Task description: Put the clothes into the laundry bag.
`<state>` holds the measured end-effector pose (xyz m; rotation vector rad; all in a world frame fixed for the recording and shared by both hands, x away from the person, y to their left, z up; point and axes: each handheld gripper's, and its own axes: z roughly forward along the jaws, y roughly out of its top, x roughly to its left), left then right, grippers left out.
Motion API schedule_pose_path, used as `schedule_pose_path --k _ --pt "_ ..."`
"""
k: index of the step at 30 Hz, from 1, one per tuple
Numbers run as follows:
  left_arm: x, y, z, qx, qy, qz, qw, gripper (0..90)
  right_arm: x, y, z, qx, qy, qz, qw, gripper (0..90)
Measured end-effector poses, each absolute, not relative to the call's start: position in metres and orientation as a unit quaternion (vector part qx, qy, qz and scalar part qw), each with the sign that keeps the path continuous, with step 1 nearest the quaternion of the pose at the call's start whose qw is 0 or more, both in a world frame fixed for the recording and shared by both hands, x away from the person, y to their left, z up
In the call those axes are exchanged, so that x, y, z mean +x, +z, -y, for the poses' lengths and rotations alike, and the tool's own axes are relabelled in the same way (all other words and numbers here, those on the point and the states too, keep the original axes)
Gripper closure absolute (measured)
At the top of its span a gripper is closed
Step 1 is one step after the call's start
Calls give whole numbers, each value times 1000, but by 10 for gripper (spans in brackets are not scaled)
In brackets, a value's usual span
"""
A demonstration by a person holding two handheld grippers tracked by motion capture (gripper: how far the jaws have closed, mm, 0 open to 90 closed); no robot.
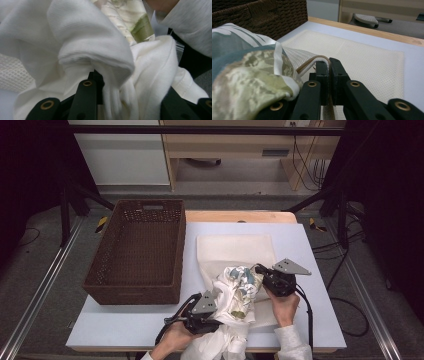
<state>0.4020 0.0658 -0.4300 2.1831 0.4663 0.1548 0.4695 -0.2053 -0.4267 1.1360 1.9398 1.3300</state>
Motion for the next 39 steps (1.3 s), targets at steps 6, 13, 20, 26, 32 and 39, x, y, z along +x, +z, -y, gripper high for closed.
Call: schedule_pose_path --k 6,13,20,26,32,39 --pt "400 -427 -76 879 77 -189 431 685 470 -426 210 418 497 -715 258 866" --pt "401 -426 -64 893 82 -183 402 677 468 -423 210 411 502 -717 256 867" --pt "411 -432 -40 889 79 -194 407 506 466 -427 210 416 485 -723 264 867" --pt "407 -417 -51 863 78 -223 446 262 465 -431 216 420 486 -721 260 866" --pt "416 -410 -46 850 86 -251 456 189 464 -429 216 419 484 -723 261 867" --pt "438 -444 -32 838 66 -272 469 375 462 -430 216 416 480 -727 261 867"
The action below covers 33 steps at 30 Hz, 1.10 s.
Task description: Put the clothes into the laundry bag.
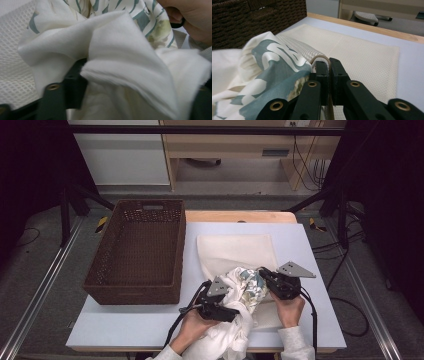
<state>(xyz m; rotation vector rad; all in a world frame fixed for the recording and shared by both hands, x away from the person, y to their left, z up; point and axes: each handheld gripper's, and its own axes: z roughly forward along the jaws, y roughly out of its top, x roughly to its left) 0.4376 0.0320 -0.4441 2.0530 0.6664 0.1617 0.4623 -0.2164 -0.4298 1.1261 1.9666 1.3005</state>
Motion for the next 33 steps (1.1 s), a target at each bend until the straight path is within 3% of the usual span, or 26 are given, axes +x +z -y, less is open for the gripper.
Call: schedule_pose_path --k 3,5,10,13,16,33 --pt "436 -448 -31 833 65 -263 483 637 463 -433 216 420 471 -730 262 867" --pt "429 -442 -29 841 72 -237 481 699 464 -434 217 425 473 -727 260 867" --pt "413 -429 -15 865 85 -166 465 707 463 -431 221 428 478 -721 263 869" --pt "424 -443 -5 887 77 -178 419 706 461 -429 223 426 479 -720 266 869" --pt "431 -447 -4 889 56 -185 414 703 460 -428 221 417 476 -726 268 869" --pt "425 -436 -17 906 64 -155 389 689 457 -412 232 393 476 -745 252 868"
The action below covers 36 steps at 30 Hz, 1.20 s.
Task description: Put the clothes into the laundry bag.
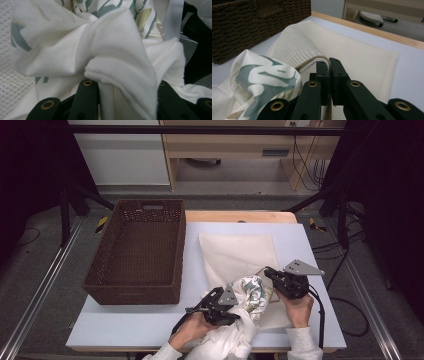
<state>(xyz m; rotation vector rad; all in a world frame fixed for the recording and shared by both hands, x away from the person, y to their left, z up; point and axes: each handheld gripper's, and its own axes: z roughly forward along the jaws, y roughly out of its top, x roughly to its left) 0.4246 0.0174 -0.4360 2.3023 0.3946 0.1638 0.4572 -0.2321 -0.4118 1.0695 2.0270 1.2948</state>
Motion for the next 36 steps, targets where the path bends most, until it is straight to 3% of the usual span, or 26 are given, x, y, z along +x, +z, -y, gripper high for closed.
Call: schedule_pose_path --k 3,7,12,17,22,25,26,27,28,30,32,36 --pt "423 -439 -11 900 81 -170 393 652 456 -413 230 400 482 -738 249 867" --pt "420 -442 -6 886 101 -191 410 505 457 -420 215 401 477 -738 257 865" --pt "415 -429 -21 865 96 -214 444 246 459 -429 213 408 472 -733 269 865" --pt "408 -414 -26 847 149 -226 457 182 459 -432 210 408 472 -734 269 865" --pt "432 -430 -16 845 118 -270 447 140 458 -433 206 402 471 -738 268 866" --pt "448 -448 -14 839 72 -292 454 200 458 -433 207 402 471 -738 267 866" --pt "450 -451 -15 834 60 -293 464 275 458 -433 207 402 471 -738 266 866" --pt "450 -453 -15 831 56 -290 471 427 459 -435 206 403 469 -739 266 866" --pt "449 -454 -16 830 51 -285 476 427 459 -435 206 403 469 -739 266 866" --pt "444 -452 -15 831 56 -272 482 633 460 -436 206 404 469 -739 265 866" --pt "436 -447 -12 835 73 -253 482 687 460 -437 207 405 469 -738 265 866" --pt "421 -434 -2 850 87 -194 482 702 458 -435 208 404 477 -734 265 867"
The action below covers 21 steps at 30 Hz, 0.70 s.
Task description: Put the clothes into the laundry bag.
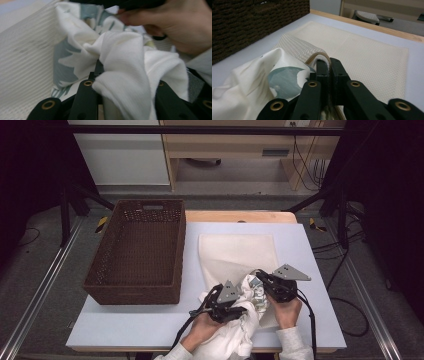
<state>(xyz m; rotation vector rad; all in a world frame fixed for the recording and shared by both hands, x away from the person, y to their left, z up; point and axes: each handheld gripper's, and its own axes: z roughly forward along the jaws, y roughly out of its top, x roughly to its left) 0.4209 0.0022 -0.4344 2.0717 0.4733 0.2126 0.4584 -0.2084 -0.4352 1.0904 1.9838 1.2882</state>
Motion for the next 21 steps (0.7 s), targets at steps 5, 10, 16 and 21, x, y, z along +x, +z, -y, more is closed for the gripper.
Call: schedule_pose_path --k 5,10,16,21 --pt "430 -441 12 876 69 -192 436 696 456 -433 208 402 484 -729 269 868" --pt "445 -446 11 879 54 -224 418 586 451 -426 204 383 502 -727 271 868" --pt "426 -436 -1 863 89 -234 439 208 453 -430 207 395 494 -726 270 868" --pt "407 -419 -11 859 87 -230 450 46 454 -431 208 398 488 -727 272 867"
